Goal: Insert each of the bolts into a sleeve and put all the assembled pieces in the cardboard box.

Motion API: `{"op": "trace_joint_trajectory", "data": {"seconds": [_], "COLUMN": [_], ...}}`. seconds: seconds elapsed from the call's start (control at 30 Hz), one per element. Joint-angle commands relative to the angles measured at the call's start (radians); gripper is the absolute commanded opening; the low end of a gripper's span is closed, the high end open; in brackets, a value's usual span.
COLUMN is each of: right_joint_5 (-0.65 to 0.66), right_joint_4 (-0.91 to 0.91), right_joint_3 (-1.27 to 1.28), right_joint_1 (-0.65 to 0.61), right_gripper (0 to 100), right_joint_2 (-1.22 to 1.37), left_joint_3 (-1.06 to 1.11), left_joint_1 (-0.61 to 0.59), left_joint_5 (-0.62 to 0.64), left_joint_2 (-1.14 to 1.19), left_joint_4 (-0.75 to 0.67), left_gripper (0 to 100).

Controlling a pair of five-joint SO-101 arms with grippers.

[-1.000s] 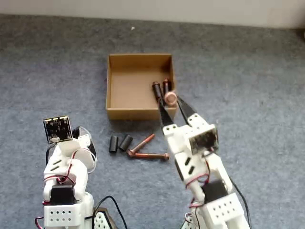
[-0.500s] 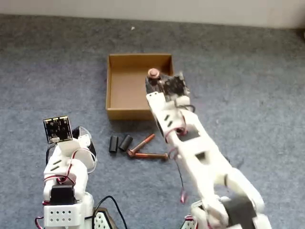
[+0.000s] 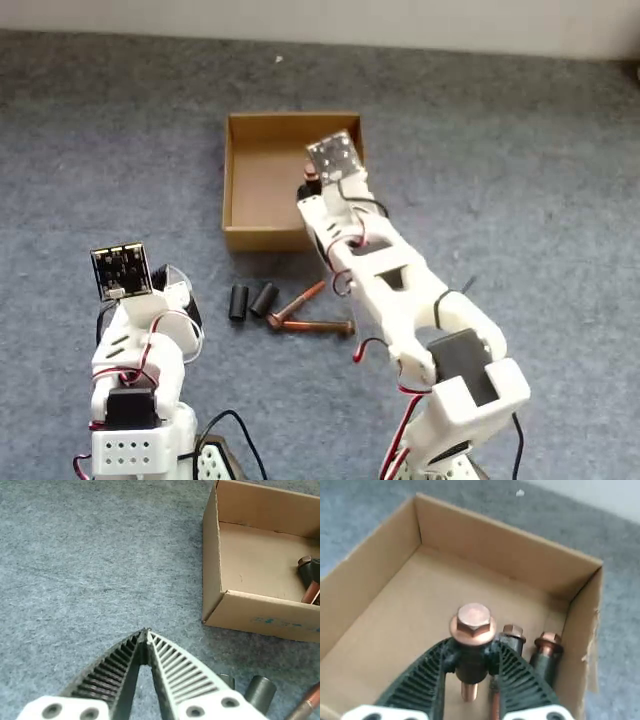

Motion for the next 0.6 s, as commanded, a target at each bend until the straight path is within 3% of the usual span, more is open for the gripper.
{"op": "trace_joint_trajectory", "data": {"seconds": [0.0,0.1,0.43,0.57], "right_joint_5": [0.000,-0.002,-0.012,-0.227], "right_joint_4": [0.137,0.240,0.587,0.779], "right_joint_3": [-0.122,-0.170,-0.240,-0.237], "right_joint_1": [0.007,0.005,-0.062,-0.143], "right_gripper": [7.4,14.4,14.6,14.6], "right_joint_2": [-0.028,-0.030,-0.274,-0.381], "left_joint_3": [0.021,0.021,0.021,0.021], "left_joint_1": [-0.010,-0.010,-0.010,-0.015], "left_joint_5": [0.008,0.008,0.008,0.008], "left_joint_2": [-0.005,-0.005,-0.005,-0.005], "left_joint_4": [0.005,0.005,0.005,-0.002], "left_gripper": [1,1,1,1]}}
